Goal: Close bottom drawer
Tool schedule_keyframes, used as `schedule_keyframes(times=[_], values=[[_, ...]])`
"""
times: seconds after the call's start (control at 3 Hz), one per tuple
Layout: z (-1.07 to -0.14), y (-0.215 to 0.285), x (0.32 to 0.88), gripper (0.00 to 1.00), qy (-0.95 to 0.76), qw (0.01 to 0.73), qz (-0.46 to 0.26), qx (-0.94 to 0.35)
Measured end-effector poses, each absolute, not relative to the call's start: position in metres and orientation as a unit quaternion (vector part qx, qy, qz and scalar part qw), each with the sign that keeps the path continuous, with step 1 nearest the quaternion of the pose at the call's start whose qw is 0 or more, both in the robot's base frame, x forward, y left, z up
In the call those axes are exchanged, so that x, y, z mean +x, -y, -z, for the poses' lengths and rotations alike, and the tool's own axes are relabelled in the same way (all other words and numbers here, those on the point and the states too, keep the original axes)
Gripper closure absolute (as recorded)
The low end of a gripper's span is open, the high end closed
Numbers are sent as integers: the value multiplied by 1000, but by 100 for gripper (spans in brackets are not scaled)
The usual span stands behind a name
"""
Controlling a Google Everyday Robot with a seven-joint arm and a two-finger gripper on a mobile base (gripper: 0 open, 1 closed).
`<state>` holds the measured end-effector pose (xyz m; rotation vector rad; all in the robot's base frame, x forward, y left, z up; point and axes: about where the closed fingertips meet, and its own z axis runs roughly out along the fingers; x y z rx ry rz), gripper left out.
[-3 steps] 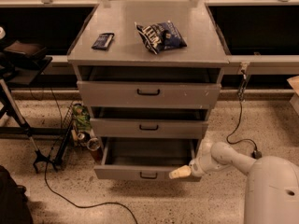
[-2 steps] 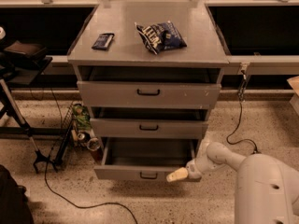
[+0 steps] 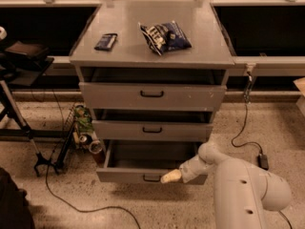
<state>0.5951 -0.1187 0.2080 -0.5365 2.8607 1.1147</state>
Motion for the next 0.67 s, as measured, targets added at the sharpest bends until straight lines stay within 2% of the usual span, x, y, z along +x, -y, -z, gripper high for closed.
schedule_keyframes(times=[0.67], values=[[-198,108,608,0,-916,12,-365,-167]])
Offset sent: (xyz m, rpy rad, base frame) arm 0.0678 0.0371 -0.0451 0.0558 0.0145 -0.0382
